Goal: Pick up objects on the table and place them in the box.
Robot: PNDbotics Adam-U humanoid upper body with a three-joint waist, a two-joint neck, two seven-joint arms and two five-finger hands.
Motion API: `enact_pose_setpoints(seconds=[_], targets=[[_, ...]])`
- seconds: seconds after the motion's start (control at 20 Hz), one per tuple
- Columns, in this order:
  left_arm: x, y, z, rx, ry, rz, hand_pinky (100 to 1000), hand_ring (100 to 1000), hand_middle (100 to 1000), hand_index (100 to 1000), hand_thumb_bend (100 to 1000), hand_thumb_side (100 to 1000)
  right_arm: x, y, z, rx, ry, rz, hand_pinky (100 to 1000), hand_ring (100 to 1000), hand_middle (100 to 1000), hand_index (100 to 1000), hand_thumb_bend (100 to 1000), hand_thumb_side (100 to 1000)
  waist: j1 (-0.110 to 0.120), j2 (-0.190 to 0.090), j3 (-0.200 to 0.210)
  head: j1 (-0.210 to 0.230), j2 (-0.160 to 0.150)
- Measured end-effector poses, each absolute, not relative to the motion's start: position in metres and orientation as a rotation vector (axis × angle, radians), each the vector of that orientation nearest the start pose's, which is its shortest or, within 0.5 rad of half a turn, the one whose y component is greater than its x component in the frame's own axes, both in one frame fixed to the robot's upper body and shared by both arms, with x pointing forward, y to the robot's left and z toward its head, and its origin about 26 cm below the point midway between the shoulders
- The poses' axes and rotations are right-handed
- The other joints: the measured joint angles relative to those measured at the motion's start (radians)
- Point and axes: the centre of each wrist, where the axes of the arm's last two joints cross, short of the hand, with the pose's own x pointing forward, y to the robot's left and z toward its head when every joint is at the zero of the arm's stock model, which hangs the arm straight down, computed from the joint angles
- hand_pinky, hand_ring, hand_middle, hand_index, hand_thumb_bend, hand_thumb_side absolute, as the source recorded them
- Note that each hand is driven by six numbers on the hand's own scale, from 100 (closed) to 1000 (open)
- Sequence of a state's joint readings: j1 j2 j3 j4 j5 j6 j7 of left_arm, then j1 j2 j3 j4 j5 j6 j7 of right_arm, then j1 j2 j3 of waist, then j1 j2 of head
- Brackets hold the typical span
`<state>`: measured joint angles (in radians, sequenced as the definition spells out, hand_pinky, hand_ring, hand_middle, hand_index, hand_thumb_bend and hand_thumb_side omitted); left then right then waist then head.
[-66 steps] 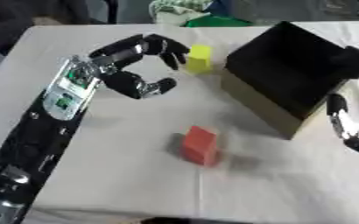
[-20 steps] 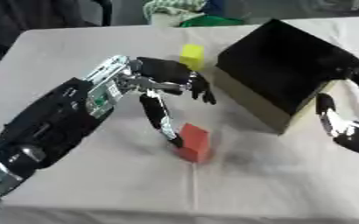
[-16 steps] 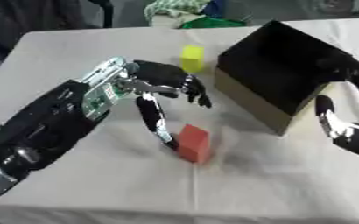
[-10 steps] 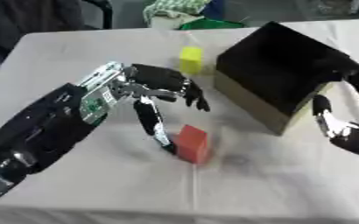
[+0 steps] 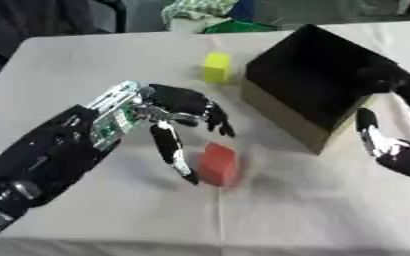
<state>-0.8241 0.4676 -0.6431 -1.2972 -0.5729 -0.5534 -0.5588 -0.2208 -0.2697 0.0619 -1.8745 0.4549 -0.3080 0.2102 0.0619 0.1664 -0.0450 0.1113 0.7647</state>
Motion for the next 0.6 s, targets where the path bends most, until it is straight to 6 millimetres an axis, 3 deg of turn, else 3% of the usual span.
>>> enact_pose_setpoints(seconds=[0.2,0.4,0.55,0.6], targets=[[0.413,0.1659,0.1477,-0.258,1.94,2.831,733,619,656,831,590,506,0.3074,-0.2507,0.1401,-0.399,-2.209,0.974,986,728,841,1000,100,554,0.0,0.003,-0.002,0.0,0.0],[0.4135,0.1671,0.1471,-0.266,1.966,2.825,692,560,586,764,433,418,0.3074,-0.2507,0.1401,-0.399,-2.209,0.974,987,727,841,1000,100,554,-0.001,0.006,-0.003,0.0,0.0],[0.4153,0.17,0.1487,-0.274,2.015,2.809,650,495,502,678,225,312,0.3075,-0.2506,0.1401,-0.399,-2.209,0.974,987,727,841,1000,100,553,-0.002,0.007,-0.003,-0.001,0.0],[0.4164,0.1717,0.1506,-0.281,2.038,2.8,650,495,502,678,225,312,0.3075,-0.2506,0.1401,-0.399,-2.209,0.974,987,727,841,1000,100,553,-0.002,0.007,-0.003,-0.001,0.0]])
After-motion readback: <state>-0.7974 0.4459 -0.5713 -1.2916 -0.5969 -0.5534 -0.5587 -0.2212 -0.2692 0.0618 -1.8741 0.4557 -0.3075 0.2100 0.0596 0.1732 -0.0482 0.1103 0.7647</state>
